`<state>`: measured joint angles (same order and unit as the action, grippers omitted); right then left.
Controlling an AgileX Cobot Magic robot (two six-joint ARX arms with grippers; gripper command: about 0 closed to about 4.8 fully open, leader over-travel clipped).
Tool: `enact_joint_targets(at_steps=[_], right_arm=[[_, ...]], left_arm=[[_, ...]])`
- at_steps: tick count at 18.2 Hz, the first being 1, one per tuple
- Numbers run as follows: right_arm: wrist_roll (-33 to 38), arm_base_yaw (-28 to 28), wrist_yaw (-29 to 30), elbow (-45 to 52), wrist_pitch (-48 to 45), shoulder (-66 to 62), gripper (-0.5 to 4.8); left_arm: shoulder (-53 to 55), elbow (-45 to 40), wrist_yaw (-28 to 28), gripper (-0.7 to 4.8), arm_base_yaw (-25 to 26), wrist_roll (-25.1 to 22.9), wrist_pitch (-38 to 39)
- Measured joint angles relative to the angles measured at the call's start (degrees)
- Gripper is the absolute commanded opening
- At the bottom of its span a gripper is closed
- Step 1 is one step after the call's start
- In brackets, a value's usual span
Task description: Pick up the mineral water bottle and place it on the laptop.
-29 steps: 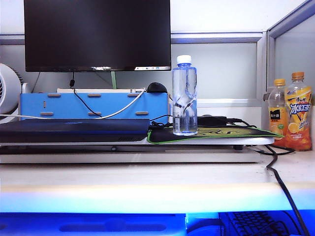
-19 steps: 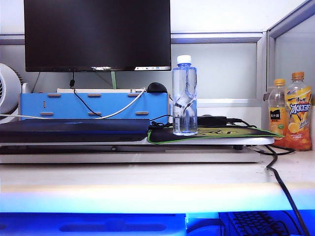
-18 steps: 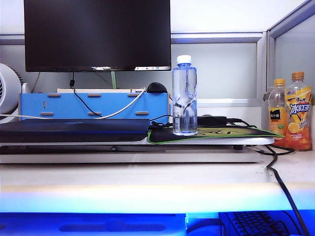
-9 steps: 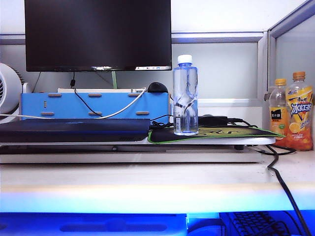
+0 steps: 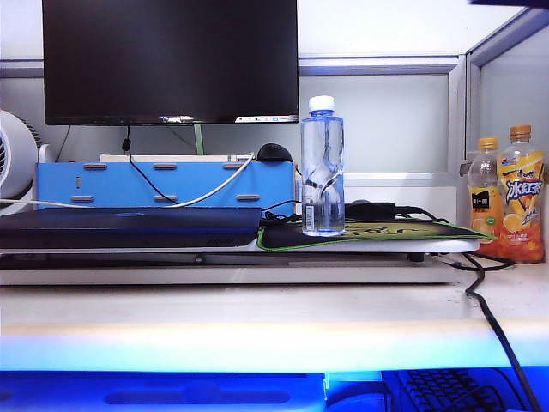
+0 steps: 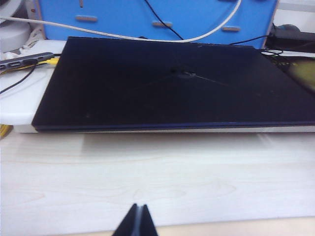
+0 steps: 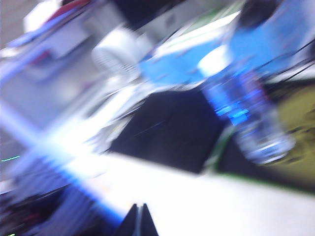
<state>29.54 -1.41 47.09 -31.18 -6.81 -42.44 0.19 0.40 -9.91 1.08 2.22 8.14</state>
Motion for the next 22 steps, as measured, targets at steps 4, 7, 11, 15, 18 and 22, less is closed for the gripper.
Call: enact_joint_targets(at_steps=[4, 7, 11, 15, 18, 22], right_arm=[[3.52, 0.0, 3.1, 0.02, -1.11, -1.7, 0.0], [0.37, 0.0, 3.72, 0.33, 1.77, -1.7, 1.01], [-8.63, -0.09, 2.73, 0.35, 6.8, -1.95, 4.79], [-26.03, -9.97, -19.34, 0.35, 6.99, -2.16, 4.79], [-37.03, -22.01, -38.23, 0.35, -1.42, -8.76, 4.79], [-37.53, -24.76, -45.35, -1.53, -13.4, -24.33, 4.79]], left_arm=[[0.0, 0.0, 0.0, -0.02, 0.0, 0.0, 0.0], [0.0, 0.0, 0.0, -0.02, 0.0, 0.0, 0.0], [0.0, 0.0, 0.0, -0.02, 0.0, 0.0, 0.0], [0.0, 0.0, 0.0, -0.02, 0.0, 0.0, 0.0], [0.0, 0.0, 0.0, -0.02, 0.0, 0.0, 0.0], [0.0, 0.02, -0.02, -0.02, 0.0, 0.0, 0.0]])
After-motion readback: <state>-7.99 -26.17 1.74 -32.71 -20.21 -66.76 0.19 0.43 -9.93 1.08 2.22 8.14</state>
